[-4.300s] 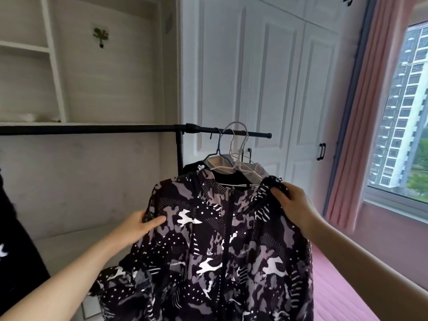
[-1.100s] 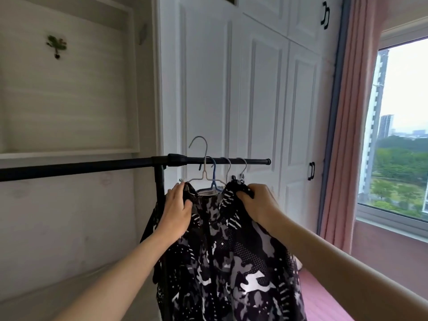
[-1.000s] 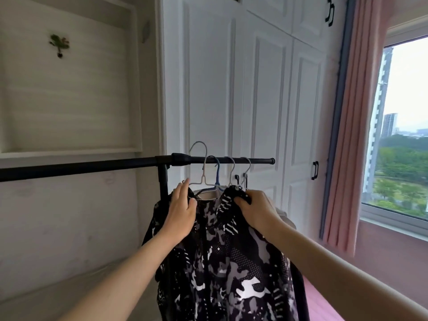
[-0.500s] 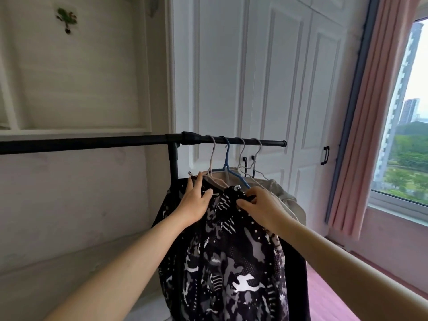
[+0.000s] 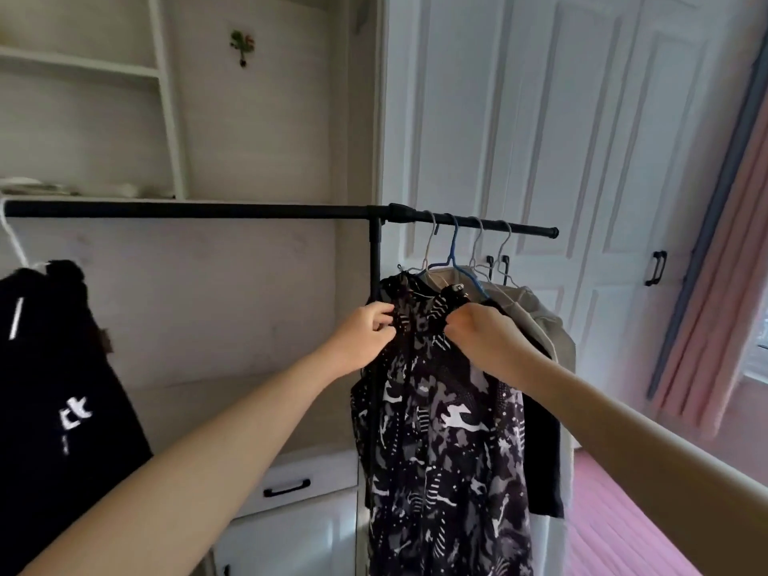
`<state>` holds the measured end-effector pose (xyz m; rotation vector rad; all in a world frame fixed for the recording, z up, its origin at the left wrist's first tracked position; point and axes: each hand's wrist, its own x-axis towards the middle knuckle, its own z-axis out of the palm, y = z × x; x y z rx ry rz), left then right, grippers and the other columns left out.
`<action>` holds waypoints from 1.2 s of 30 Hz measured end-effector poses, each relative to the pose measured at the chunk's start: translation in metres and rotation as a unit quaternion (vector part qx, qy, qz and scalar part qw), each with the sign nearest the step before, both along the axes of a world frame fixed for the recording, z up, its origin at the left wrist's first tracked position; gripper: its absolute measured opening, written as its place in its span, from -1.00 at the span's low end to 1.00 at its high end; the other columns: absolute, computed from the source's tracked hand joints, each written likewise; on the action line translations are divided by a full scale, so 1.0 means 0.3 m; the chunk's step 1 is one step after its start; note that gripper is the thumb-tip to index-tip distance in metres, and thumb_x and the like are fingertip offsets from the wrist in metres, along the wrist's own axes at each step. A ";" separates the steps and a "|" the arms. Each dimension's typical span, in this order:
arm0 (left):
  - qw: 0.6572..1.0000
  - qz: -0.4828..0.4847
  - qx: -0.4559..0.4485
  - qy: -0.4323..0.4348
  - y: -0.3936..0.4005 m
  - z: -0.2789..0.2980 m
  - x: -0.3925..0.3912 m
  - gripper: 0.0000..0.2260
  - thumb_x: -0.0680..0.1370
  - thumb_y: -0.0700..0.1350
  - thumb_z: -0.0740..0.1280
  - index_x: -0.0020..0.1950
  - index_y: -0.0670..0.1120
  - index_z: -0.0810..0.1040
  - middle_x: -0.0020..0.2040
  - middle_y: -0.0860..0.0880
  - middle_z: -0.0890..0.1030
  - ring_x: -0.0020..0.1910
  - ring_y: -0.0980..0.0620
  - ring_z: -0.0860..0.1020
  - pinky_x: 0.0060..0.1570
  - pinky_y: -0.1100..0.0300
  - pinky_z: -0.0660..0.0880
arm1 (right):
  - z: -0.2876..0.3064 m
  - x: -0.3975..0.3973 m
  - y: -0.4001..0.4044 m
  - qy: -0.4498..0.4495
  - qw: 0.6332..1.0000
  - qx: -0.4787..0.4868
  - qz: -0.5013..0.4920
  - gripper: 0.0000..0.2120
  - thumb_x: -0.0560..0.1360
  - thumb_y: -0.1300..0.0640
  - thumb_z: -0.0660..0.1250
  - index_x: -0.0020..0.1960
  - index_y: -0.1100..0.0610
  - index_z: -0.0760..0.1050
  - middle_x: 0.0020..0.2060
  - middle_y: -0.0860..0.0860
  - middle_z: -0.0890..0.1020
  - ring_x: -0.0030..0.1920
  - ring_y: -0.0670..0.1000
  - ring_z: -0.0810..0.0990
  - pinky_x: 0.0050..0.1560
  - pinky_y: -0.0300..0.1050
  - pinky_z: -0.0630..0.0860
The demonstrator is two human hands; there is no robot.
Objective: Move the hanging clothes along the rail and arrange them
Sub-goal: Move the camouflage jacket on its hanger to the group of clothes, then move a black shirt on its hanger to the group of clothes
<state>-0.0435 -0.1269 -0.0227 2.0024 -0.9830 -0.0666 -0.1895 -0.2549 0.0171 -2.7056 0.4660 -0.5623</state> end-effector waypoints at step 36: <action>0.909 0.382 -0.136 -0.097 1.311 0.135 0.482 -0.77 0.53 -0.24 0.29 0.19 -0.18 0.55 0.12 -0.09 0.61 0.10 0.05 0.56 0.08 0.31 0.37 | -0.072 0.754 1.286 0.050 0.929 0.240 0.277 -0.66 0.54 0.09 0.25 0.14 0.36 0.46 -0.13 0.22 0.59 -0.06 0.22 0.58 0.07 0.07 0.52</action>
